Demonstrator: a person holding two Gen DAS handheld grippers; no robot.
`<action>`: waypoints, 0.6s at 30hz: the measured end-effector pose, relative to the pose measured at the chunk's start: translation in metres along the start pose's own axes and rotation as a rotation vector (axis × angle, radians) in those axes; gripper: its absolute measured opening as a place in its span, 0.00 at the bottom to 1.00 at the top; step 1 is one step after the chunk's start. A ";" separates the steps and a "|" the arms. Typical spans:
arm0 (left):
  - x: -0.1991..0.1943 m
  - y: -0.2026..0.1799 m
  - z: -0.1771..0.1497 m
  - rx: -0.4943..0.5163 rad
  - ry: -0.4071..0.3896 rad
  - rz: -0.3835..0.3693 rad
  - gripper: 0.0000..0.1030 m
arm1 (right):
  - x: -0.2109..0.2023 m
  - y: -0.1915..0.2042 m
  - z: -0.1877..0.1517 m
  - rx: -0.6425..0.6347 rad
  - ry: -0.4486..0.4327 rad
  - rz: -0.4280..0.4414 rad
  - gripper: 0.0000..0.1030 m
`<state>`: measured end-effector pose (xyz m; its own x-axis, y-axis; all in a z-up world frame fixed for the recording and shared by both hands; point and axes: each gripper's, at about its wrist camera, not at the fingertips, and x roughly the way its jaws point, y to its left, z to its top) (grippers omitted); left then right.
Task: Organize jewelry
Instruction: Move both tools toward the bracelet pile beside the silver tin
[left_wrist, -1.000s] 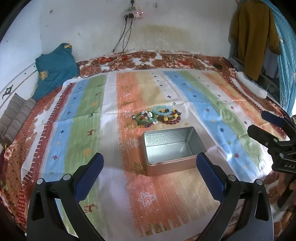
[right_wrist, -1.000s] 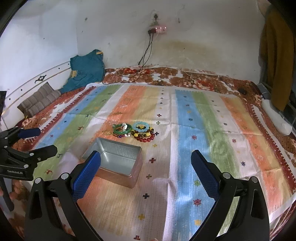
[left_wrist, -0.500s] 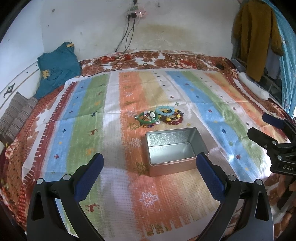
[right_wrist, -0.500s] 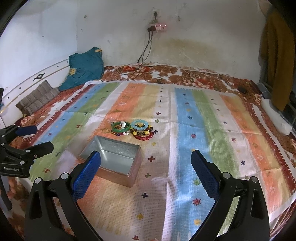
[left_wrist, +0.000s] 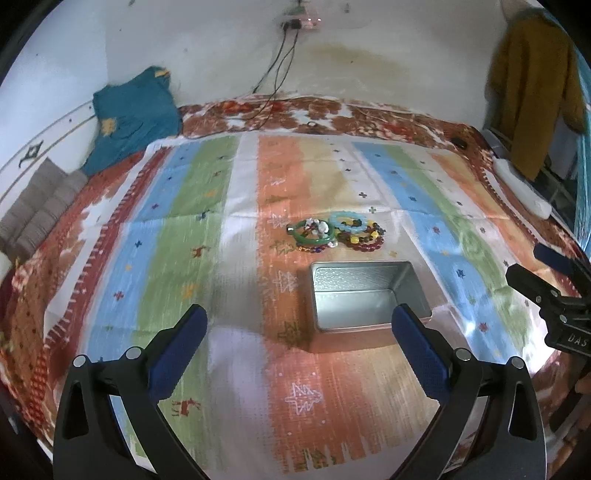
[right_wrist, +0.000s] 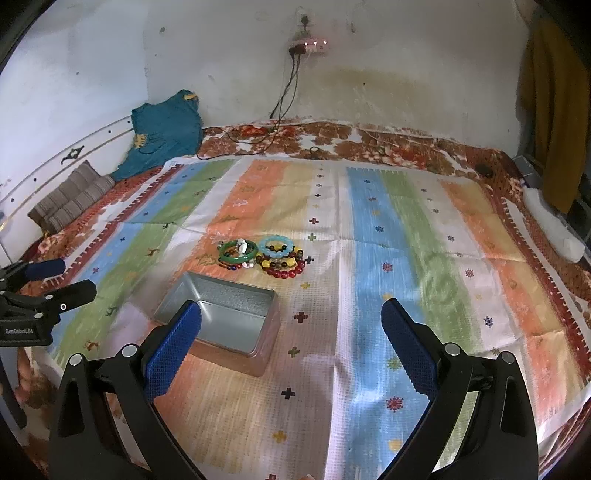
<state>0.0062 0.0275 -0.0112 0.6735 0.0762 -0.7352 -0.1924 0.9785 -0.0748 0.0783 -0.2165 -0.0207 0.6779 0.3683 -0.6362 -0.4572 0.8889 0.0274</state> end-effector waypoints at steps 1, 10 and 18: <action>0.001 0.000 0.001 -0.001 0.001 0.006 0.95 | 0.002 0.000 0.001 0.000 0.004 0.002 0.96; 0.012 -0.004 0.007 0.031 0.013 0.037 0.95 | 0.009 0.001 0.011 -0.021 0.017 -0.003 0.96; 0.025 0.002 0.019 0.050 0.018 0.067 0.95 | 0.024 -0.005 0.022 0.010 0.041 0.003 0.96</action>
<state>0.0363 0.0351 -0.0175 0.6475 0.1384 -0.7494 -0.2002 0.9797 0.0080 0.1092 -0.2067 -0.0191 0.6521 0.3593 -0.6675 -0.4534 0.8906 0.0364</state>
